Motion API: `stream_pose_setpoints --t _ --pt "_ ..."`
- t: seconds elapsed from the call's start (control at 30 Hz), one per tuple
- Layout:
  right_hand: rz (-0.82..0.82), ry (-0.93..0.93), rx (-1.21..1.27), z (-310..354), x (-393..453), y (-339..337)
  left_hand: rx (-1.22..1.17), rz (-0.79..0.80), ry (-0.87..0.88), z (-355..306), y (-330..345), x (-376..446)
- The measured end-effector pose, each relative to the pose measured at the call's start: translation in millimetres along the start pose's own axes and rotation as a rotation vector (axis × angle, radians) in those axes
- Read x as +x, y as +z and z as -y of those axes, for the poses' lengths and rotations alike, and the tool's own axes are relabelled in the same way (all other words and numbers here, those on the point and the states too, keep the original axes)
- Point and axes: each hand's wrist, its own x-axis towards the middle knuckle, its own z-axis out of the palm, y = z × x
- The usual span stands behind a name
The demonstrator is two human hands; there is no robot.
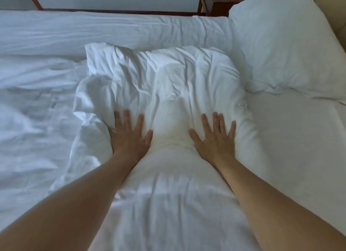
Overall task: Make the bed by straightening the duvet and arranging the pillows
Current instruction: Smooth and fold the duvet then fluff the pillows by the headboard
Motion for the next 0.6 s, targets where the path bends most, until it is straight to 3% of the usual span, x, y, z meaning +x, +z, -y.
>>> stream_pose_setpoints --t 0.23,0.47,0.6 --pt "0.145 0.022 0.008 -12.6 -107.0 -3.9 -0.052 0.046 -0.059 20.5 12.6 -113.1" --pt "0.043 0.0 -0.024 -16.4 -194.5 2.4 0.0 0.038 -0.012 42.9 29.9 -211.3" --pt "0.03 -0.037 -0.027 -18.5 -214.1 14.1 0.004 0.118 -0.082 52.8 49.3 -245.9"
